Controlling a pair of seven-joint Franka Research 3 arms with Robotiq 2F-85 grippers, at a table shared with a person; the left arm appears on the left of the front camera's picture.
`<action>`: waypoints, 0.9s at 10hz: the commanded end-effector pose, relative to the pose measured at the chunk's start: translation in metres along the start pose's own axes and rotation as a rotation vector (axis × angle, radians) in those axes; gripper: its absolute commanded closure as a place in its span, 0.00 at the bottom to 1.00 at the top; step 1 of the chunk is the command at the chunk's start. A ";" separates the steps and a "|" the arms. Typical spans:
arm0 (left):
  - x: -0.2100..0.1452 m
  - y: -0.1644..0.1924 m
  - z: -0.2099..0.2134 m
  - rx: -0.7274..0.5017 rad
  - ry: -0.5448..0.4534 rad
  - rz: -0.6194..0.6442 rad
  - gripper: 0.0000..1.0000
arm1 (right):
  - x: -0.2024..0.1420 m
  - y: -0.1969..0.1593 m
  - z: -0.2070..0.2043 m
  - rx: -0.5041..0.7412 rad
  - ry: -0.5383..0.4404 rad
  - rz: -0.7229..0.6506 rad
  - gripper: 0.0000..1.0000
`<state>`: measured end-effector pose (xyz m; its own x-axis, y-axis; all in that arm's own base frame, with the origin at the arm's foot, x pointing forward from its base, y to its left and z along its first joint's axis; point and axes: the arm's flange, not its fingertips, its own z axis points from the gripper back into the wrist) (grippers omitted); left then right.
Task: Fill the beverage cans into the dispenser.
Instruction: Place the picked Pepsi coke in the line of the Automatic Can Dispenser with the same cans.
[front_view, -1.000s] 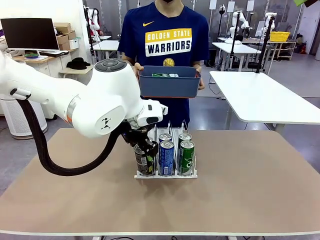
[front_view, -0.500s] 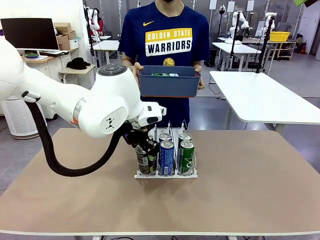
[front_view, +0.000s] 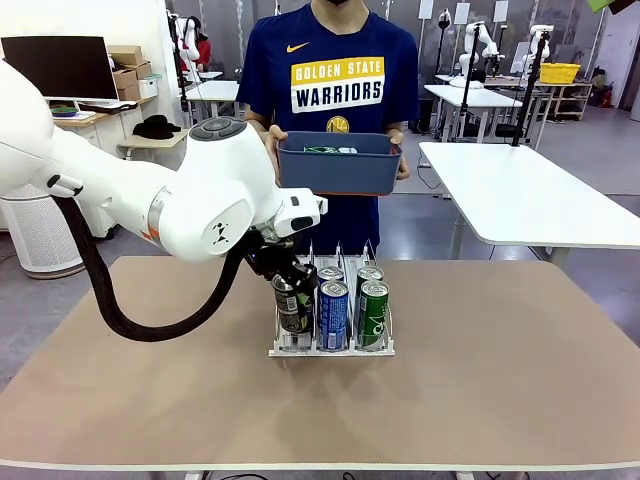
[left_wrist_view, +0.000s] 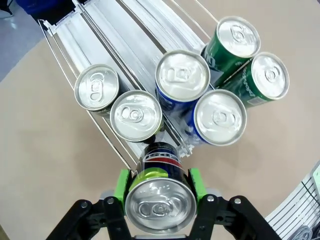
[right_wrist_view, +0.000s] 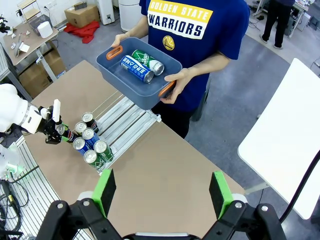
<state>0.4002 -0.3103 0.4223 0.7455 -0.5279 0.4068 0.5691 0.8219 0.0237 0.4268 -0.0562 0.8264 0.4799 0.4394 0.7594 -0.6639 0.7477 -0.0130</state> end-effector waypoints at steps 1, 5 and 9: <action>0.020 0.013 -0.010 -0.009 -0.069 0.001 0.42 | -0.001 0.002 -0.001 0.006 0.000 0.001 0.00; 0.017 0.017 -0.033 -0.041 -0.038 -0.016 0.42 | -0.001 0.002 -0.001 0.006 0.000 0.001 0.00; 0.015 0.020 -0.043 -0.079 0.092 -0.008 0.42 | -0.001 0.002 -0.001 0.006 0.000 0.001 0.00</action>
<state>0.4256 -0.3176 0.3834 0.7638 -0.5415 0.3511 0.5837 0.8118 -0.0176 0.4268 -0.0562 0.8265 0.4799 0.4394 0.7594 -0.6639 0.7477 -0.0131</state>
